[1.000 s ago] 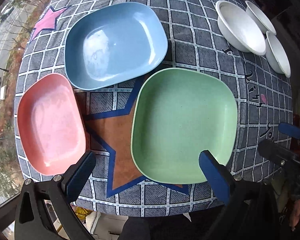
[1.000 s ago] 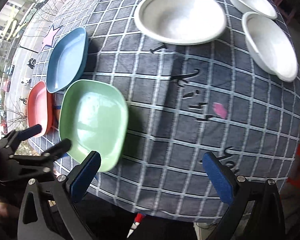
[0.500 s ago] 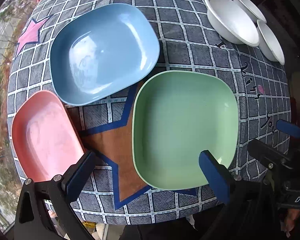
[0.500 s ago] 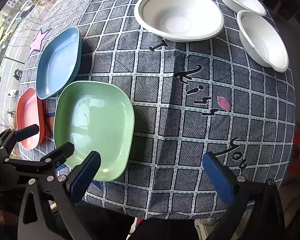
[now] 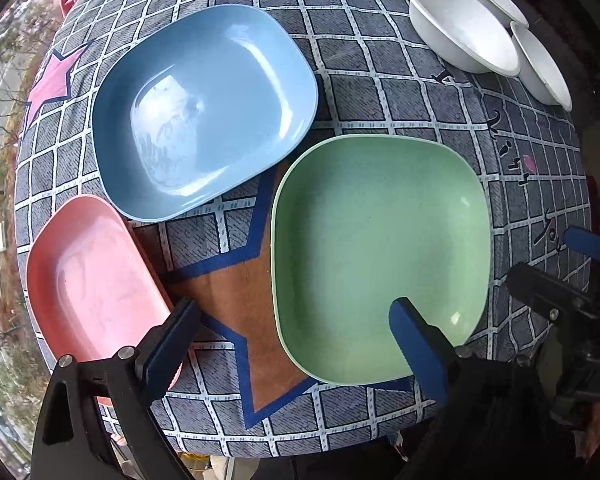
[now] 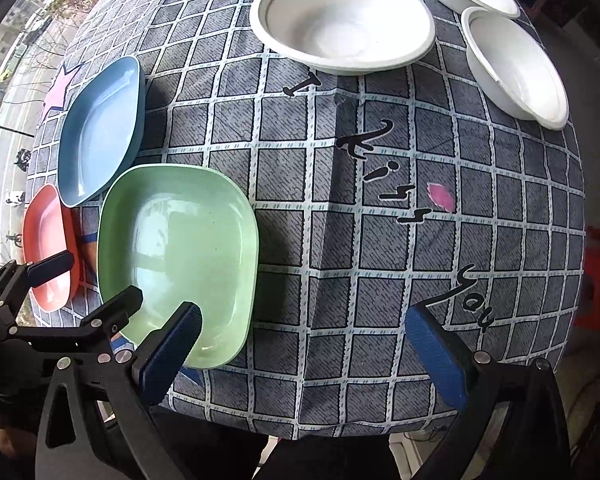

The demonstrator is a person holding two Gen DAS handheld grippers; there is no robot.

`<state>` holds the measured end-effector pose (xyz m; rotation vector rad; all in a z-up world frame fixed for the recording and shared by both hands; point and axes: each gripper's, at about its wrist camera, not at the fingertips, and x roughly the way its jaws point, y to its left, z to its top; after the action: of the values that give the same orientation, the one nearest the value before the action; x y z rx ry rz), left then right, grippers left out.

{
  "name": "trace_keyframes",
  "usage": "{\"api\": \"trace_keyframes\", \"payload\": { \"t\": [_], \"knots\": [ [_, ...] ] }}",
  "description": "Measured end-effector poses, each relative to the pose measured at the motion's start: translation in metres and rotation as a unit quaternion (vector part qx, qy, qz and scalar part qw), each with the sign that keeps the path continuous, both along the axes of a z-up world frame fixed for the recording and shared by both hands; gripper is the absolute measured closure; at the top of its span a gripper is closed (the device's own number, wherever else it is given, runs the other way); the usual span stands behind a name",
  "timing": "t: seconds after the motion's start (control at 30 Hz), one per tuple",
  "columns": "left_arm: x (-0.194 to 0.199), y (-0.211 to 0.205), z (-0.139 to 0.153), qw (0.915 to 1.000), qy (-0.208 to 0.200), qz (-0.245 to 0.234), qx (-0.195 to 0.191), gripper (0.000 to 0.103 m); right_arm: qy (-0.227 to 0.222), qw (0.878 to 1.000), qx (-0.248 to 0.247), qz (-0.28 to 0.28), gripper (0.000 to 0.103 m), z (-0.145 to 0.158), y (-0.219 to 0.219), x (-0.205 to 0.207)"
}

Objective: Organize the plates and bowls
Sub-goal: 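Lower the right gripper onto the green plate rim and close it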

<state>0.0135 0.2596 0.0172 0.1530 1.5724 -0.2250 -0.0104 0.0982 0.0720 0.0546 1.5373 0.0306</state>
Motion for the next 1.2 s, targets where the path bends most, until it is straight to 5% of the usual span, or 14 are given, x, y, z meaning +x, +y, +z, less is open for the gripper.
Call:
{"api": "trace_keyframes", "payload": {
  "t": [0.87, 1.2],
  "knots": [
    [-0.002, 0.007, -0.031, 0.9997, 0.017, 0.015, 0.004, 0.007, -0.001, 1.0, 0.005, 0.007, 0.001, 0.009, -0.017, 0.0],
    [-0.008, 0.024, -0.057, 0.9992, 0.03, 0.027, 0.0, 0.021, -0.018, 0.999, 0.029, 0.008, 0.005, 0.008, -0.017, 0.001]
  ]
}}
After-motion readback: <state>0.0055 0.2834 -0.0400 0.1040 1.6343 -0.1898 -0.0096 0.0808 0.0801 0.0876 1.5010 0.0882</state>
